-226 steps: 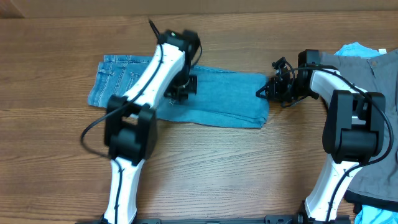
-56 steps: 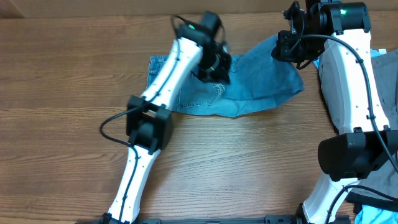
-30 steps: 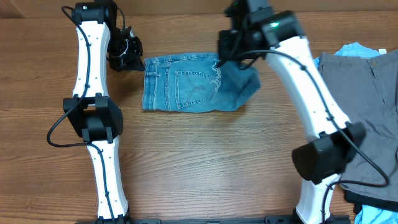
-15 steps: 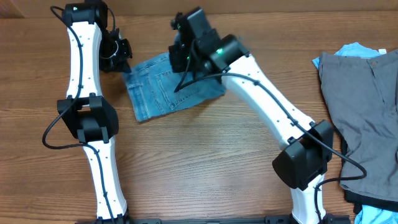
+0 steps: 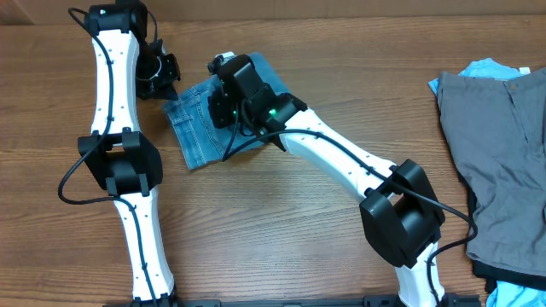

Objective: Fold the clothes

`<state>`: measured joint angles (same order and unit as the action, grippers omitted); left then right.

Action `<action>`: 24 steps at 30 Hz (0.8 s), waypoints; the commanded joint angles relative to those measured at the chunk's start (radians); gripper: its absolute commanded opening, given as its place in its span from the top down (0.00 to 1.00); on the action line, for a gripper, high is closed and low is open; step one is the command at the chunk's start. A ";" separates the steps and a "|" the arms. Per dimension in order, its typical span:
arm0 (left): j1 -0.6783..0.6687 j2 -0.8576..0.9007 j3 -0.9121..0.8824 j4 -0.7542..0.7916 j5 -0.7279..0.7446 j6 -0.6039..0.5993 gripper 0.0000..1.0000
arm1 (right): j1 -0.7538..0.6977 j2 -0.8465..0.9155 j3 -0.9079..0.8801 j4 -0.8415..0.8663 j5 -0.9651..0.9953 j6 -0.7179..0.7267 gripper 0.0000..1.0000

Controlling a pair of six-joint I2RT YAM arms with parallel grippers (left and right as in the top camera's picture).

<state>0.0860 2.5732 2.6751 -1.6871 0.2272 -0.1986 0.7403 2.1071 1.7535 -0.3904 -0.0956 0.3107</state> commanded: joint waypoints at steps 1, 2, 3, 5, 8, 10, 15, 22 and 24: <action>0.007 -0.029 0.019 -0.003 -0.010 0.023 0.96 | 0.017 -0.001 0.000 0.046 -0.009 0.024 0.96; 0.007 -0.029 0.019 -0.003 -0.010 0.023 0.96 | 0.017 0.000 0.000 0.053 -0.009 0.031 0.96; 0.007 -0.029 0.019 -0.003 -0.010 0.023 0.96 | 0.017 0.004 0.000 0.061 -0.010 0.035 0.96; 0.007 -0.029 0.019 -0.003 -0.010 0.023 0.96 | 0.020 0.013 0.000 0.075 -0.010 0.043 0.96; 0.006 -0.029 0.019 -0.003 -0.010 0.023 0.96 | 0.030 0.032 0.000 0.075 -0.010 0.043 0.96; 0.006 -0.029 0.019 -0.003 -0.010 0.023 0.96 | 0.042 0.051 0.000 0.081 -0.010 0.042 0.96; 0.013 -0.029 0.019 -0.003 -0.010 0.023 0.96 | 0.090 0.062 0.000 0.149 -0.010 0.043 0.96; 0.020 -0.029 0.019 -0.003 -0.012 0.024 0.87 | 0.100 0.061 0.004 0.172 -0.010 0.037 0.00; 0.034 -0.037 0.019 -0.003 -0.028 0.029 0.83 | 0.082 0.044 0.026 0.142 -0.011 0.026 0.00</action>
<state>0.0963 2.5732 2.6751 -1.6871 0.2256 -0.1936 0.8532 2.1807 1.7500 -0.2314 -0.1047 0.3466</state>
